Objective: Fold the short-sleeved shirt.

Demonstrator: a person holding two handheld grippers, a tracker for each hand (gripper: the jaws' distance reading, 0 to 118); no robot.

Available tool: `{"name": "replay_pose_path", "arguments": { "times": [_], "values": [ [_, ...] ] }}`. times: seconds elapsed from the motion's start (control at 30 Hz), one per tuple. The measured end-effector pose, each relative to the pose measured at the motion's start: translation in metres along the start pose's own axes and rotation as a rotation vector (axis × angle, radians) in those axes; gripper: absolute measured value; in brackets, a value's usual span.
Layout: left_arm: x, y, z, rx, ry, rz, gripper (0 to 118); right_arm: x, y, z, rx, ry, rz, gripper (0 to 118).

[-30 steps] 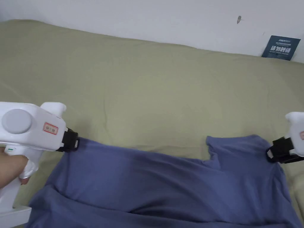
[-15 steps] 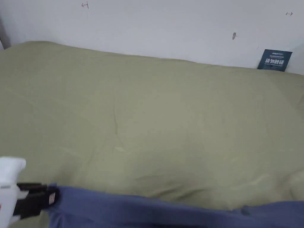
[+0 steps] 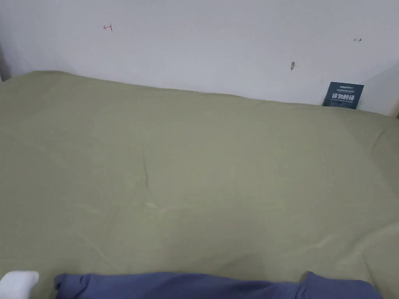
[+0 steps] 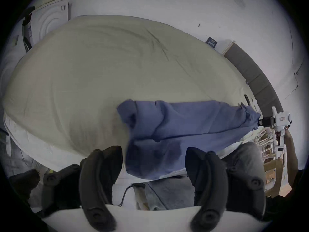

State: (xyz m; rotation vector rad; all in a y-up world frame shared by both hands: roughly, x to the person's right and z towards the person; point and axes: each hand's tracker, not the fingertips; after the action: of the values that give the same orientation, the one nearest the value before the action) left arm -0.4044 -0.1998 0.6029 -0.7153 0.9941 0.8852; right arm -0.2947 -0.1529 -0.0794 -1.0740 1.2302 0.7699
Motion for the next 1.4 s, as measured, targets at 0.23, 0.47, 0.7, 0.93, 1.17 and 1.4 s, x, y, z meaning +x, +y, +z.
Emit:
{"name": "replay_pose_path", "arguments": {
  "times": [0.23,0.47,0.7,0.93,1.17,1.4],
  "values": [
    [0.061,0.039,0.095,0.391,0.048,0.065,83,-0.050,0.003,0.101,0.436,0.070,0.008,71],
    [0.159,0.048,0.105,0.753,0.193,-0.072,24,-0.144,-0.004,0.131,0.902,-0.117,0.120,15],
    [0.206,0.008,0.102,0.876,0.180,-0.116,0,-0.185,-0.051,0.112,1.046,-0.100,0.168,0],
    [0.189,0.006,0.107,0.867,0.175,-0.124,0,-0.185,-0.061,0.111,1.025,-0.076,0.183,0],
    [0.055,0.045,0.059,0.308,-0.105,0.011,109,-0.176,-0.059,0.119,1.002,-0.070,0.154,0],
    [-0.014,0.010,0.011,0.098,-0.213,0.373,110,-0.169,-0.058,0.120,0.978,-0.058,0.137,0]
  ]
}}
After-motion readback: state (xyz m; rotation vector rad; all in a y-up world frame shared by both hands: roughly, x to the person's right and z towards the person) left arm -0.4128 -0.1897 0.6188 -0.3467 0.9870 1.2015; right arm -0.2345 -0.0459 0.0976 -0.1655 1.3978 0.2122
